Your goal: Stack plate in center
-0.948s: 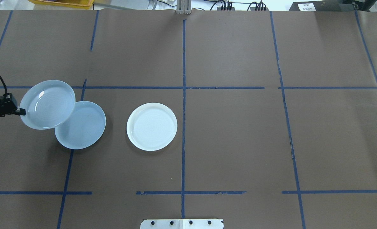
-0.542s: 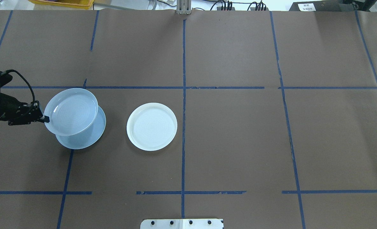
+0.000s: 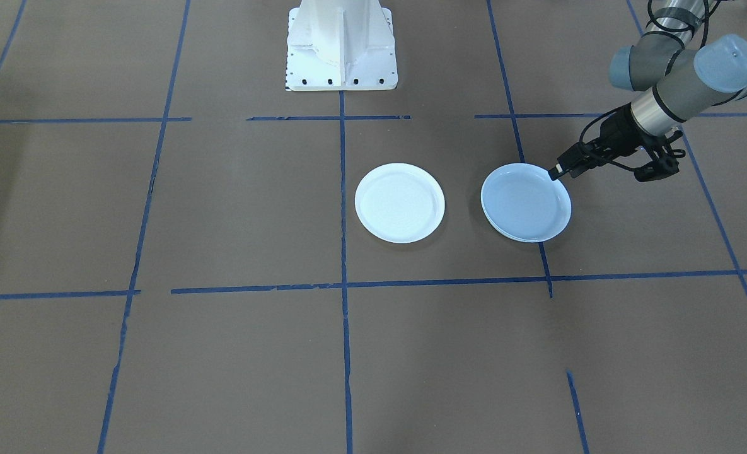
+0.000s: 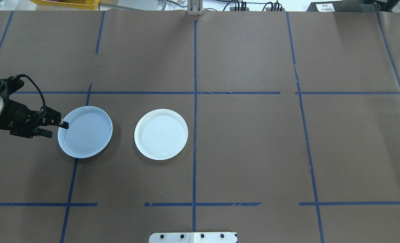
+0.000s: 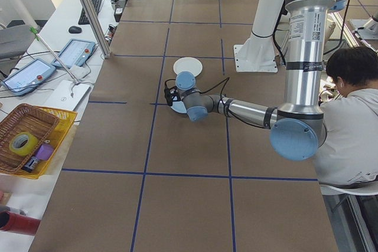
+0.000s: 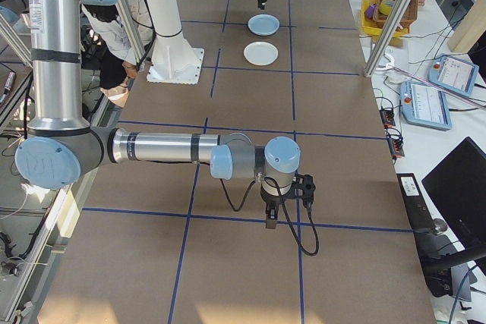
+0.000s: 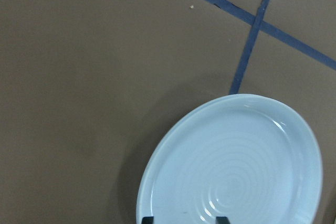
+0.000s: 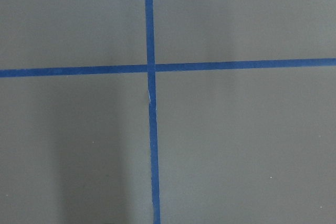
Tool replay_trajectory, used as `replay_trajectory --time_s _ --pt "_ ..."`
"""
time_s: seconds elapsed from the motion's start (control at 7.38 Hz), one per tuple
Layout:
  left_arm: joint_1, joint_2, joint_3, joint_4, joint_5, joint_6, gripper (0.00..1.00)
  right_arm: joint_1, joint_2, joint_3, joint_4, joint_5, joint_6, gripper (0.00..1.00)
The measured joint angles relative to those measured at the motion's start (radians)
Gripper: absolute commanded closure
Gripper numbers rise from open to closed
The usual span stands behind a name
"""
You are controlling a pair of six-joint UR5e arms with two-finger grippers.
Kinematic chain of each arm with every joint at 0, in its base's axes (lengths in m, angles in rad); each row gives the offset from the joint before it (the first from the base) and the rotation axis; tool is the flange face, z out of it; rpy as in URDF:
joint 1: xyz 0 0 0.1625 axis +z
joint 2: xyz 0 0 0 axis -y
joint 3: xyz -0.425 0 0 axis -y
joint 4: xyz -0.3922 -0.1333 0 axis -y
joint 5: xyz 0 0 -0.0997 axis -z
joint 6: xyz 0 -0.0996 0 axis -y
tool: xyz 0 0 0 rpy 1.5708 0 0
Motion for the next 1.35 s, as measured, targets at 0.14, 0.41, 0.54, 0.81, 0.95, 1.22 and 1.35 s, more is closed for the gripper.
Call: replay_trajectory --time_s 0.14,0.41,0.54,0.81,0.95,1.22,1.35 --pt "0.015 -0.056 -0.033 0.071 -0.001 -0.036 0.00 0.000 0.000 0.000 0.000 0.000 0.000 0.00" --pt "0.127 -0.180 -0.052 0.208 0.118 -0.149 0.00 0.000 0.000 0.000 0.000 0.000 0.000 0.00" --pt "0.181 -0.212 -0.050 0.233 0.193 -0.204 0.00 0.000 0.000 0.000 0.000 0.000 0.000 0.00" --pt "0.262 -0.257 -0.022 0.252 0.300 -0.265 0.00 0.000 0.000 0.000 0.000 0.000 -0.001 0.00" --pt "0.285 -0.275 0.001 0.255 0.321 -0.282 0.00 0.000 0.000 0.000 0.000 0.000 0.000 0.00" --pt "0.315 -0.300 0.039 0.257 0.332 -0.297 0.38 0.000 0.000 0.000 0.000 -0.001 0.000 0.00" --pt "0.322 -0.307 0.050 0.257 0.332 -0.300 0.42 0.000 0.000 0.000 0.000 -0.001 0.000 0.00"
